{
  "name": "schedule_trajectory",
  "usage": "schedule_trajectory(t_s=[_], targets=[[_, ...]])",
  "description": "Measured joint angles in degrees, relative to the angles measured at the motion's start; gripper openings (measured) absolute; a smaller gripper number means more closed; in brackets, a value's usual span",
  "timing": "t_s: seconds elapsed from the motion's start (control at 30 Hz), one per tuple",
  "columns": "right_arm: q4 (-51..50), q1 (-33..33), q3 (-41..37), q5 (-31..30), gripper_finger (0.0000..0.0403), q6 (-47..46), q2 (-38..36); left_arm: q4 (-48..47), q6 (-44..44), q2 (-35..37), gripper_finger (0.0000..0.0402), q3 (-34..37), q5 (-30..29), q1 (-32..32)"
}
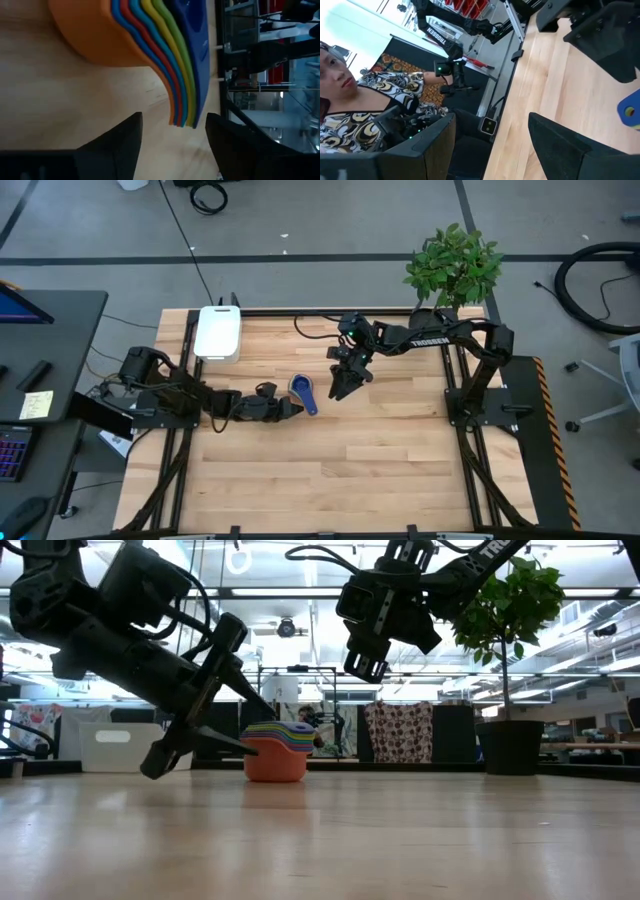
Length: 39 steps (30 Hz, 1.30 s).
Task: Nest measuring cups in basket
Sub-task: Put the stacked of measuring cups into the white bin
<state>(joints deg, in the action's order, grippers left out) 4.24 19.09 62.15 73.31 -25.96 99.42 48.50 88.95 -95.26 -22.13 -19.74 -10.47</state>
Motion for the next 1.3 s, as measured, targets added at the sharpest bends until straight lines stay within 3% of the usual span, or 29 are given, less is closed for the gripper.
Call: schedule_trajectory(t_s=[0.57, 0.8, 1.13, 1.3], targets=[[0.16, 0.0, 0.0, -0.41, 0.0255, 0.49, 0.0, 1.93, 0.39, -0.09, 0.0224, -0.77, 0.45, 3.31], [0.29, 0.0, 0.0, -0.41, 0.0255, 0.59, 0.0, 1.96, -4.56, -4.35, 0.0224, -5.51, 0.47, 3.29], [0.48, -0.04, 0.0, -0.42, 0.0255, 0.61, 0.0, 1.92, 0.23, -10.3, 0.0224, -10.82, -1.44, 3.29], [0.45, -0.15, 0.0, -1.75, 0.0255, 0.63, 0.0, 1.72, -2.25, -13.22, 0.0224, -16.03, -2.66, 3.29]])
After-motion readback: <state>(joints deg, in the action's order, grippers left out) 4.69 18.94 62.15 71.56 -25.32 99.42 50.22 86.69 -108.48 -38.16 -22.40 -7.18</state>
